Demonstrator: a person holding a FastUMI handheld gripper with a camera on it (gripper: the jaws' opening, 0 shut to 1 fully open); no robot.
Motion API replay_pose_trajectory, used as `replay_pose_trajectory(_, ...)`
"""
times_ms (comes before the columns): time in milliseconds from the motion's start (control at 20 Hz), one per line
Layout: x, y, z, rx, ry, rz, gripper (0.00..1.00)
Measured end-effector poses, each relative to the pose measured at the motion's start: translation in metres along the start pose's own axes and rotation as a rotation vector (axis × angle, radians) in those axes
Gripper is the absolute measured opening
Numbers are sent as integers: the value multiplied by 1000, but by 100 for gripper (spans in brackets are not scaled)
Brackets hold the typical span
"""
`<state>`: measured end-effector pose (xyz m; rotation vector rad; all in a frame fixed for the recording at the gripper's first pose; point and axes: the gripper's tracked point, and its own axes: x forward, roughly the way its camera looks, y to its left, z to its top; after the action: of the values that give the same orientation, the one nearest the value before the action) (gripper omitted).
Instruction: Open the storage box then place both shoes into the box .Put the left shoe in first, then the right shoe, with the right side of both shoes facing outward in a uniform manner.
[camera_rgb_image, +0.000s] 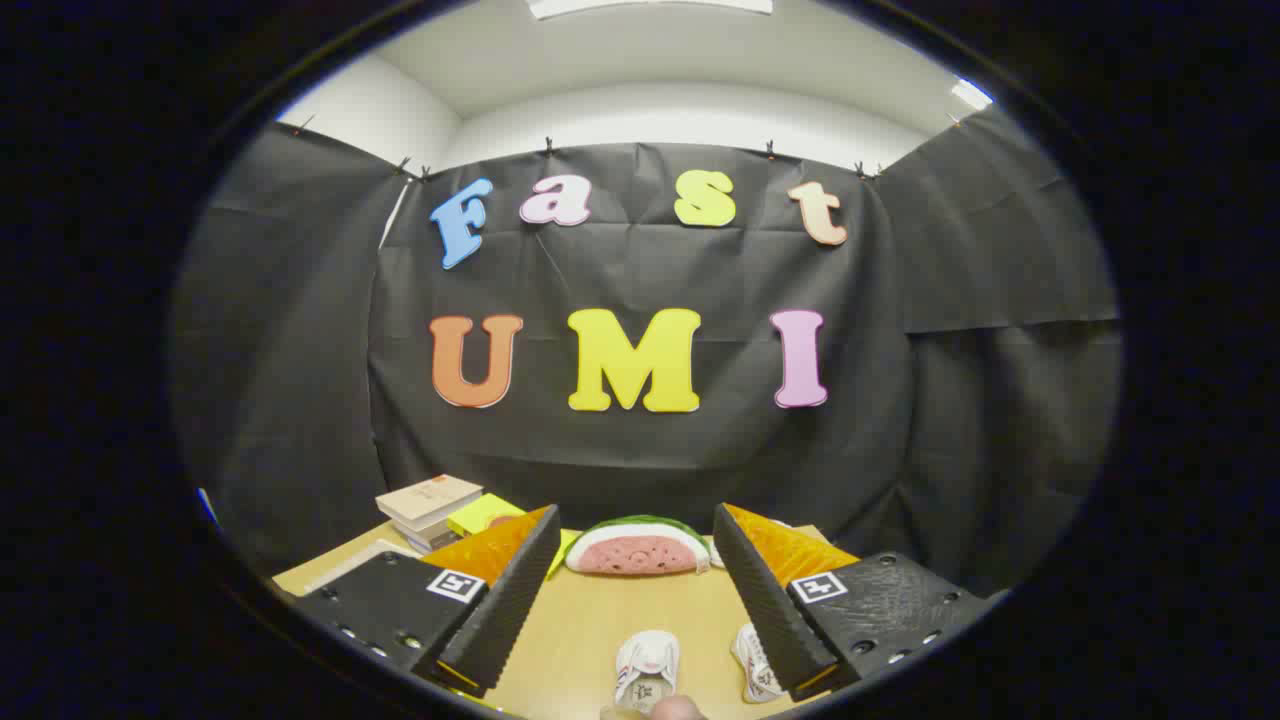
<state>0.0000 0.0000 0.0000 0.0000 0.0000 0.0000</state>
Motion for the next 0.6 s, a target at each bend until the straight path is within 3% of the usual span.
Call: replay_pose_trajectory(600,6,-8,-4,-9,15,25,95)
